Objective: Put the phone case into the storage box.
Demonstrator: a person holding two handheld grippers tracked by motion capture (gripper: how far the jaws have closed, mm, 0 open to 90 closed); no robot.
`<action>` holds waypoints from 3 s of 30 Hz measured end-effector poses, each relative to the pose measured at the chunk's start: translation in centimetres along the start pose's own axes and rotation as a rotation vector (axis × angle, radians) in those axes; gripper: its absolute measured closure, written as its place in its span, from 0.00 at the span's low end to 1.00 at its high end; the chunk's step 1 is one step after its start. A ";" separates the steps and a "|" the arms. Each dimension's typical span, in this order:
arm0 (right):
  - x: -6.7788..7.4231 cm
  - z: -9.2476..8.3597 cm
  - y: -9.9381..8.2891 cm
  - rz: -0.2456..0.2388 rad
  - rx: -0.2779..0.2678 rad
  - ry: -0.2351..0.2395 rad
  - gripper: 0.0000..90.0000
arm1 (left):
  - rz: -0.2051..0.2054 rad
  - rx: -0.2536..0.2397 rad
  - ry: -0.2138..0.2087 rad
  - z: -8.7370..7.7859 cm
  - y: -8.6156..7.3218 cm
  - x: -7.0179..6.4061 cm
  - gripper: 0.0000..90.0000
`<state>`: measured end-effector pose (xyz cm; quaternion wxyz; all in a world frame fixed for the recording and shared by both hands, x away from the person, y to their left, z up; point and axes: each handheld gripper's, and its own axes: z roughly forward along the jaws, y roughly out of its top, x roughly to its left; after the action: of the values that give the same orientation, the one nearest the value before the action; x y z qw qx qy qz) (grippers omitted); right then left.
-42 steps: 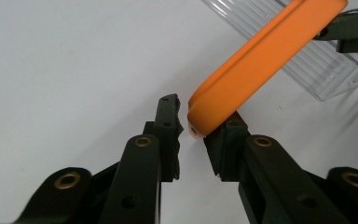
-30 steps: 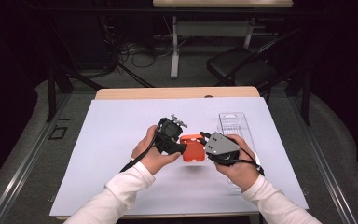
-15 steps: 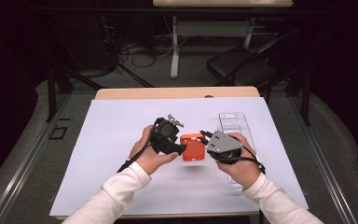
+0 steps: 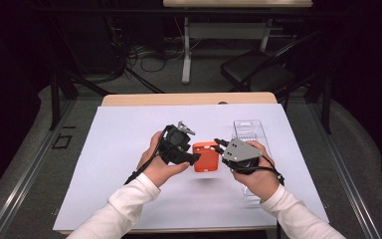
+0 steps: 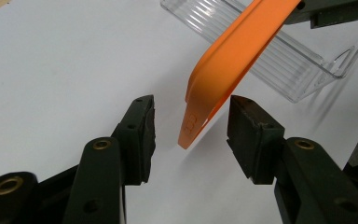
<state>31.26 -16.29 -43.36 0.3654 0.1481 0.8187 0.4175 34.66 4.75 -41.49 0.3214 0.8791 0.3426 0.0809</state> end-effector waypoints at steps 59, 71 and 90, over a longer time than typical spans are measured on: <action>-2.5 -0.3 -0.2 0.068 -0.035 0.048 0.89 | -0.018 -0.222 -0.057 -0.6 -3.0 1.5 0.18; -3.3 -0.2 0.2 0.048 -0.031 0.056 0.89 | -0.016 -0.222 -0.048 -0.9 -3.5 1.5 0.17; -6.4 -0.4 0.3 0.012 -0.032 0.043 0.89 | -0.030 -0.250 -0.056 -1.7 -4.2 2.5 0.17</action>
<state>35.31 -19.82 -39.93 0.3477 0.1381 0.8186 0.4359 33.65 9.61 -42.98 0.4392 0.8288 0.3339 0.0934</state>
